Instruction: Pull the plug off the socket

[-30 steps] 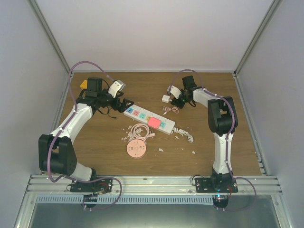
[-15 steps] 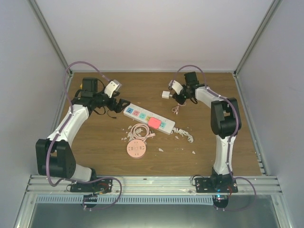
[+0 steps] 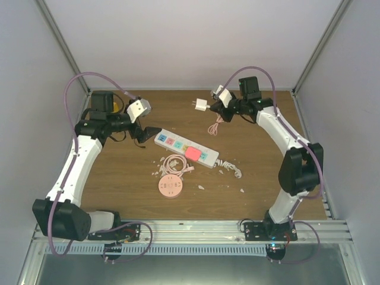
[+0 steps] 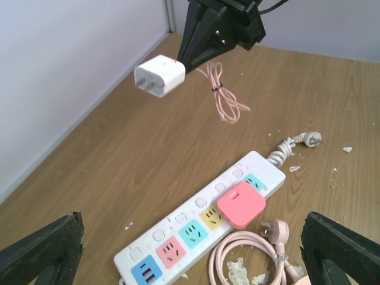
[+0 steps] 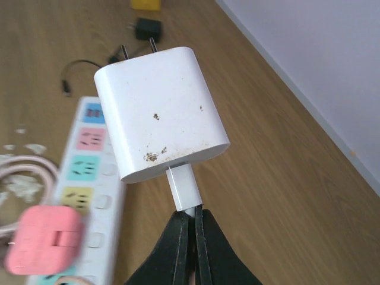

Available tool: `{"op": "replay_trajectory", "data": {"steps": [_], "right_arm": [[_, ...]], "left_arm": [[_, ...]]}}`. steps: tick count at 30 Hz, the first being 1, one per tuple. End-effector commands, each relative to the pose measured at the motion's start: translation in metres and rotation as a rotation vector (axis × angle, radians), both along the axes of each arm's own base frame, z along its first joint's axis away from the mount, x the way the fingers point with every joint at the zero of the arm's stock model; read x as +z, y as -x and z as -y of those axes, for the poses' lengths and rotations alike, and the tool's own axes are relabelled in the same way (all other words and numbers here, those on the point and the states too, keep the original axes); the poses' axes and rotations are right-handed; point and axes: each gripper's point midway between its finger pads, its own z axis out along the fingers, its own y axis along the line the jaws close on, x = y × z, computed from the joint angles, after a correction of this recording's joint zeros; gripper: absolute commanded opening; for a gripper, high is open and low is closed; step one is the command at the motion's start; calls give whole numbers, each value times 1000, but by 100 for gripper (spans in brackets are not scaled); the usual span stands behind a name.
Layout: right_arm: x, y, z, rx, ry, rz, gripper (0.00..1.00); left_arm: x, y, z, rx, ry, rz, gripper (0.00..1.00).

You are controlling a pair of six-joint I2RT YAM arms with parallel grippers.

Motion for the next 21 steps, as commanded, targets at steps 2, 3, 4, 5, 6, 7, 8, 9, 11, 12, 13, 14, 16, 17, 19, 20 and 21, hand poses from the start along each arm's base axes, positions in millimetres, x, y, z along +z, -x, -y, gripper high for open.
{"op": "replay_trajectory", "data": {"steps": [2,3,4,5,6,7,8,9,11,12,13,14,16,17,19,20,21], "right_arm": [[23,64,-39,150,-56,-34,1],[24,74,-46,171,-51,-34,0],[24,84,-52,191,-45,-37,1],[23,94,-58,212,-41,-44,1],[22,105,-65,234,-39,-50,1],[18,115,-70,251,-32,-61,1],[17,125,-75,269,-25,-65,1],[14,133,-80,283,-14,-66,1],[9,149,-88,305,6,-63,1],[6,155,-92,313,16,-61,1],[6,162,-96,326,20,-58,1],[4,167,-98,334,23,-57,1],[3,175,-102,346,26,-58,0],[2,178,-103,350,28,-58,1],[2,183,-106,360,30,-53,1],[1,185,-107,363,33,-50,1],[0,186,-107,364,37,-48,1]], "left_arm": [[20,26,12,-89,-72,83,99],[20,30,14,-99,-85,86,99],[19,34,17,-107,-101,90,99],[18,38,21,-116,-119,95,99],[15,42,25,-127,-137,97,99],[12,48,32,-145,-153,100,99],[8,51,34,-145,-171,99,99],[5,57,39,-161,-186,98,99],[0,66,46,-184,-203,86,99],[-3,70,49,-195,-209,77,99],[-5,74,51,-206,-213,69,99],[-8,77,54,-213,-218,58,99],[-16,82,59,-221,-222,33,99],[-22,86,62,-227,-223,14,99],[-36,93,68,-247,-232,-29,97],[-42,95,71,-251,-237,-50,95],[-48,95,73,-248,-243,-69,93]]}}
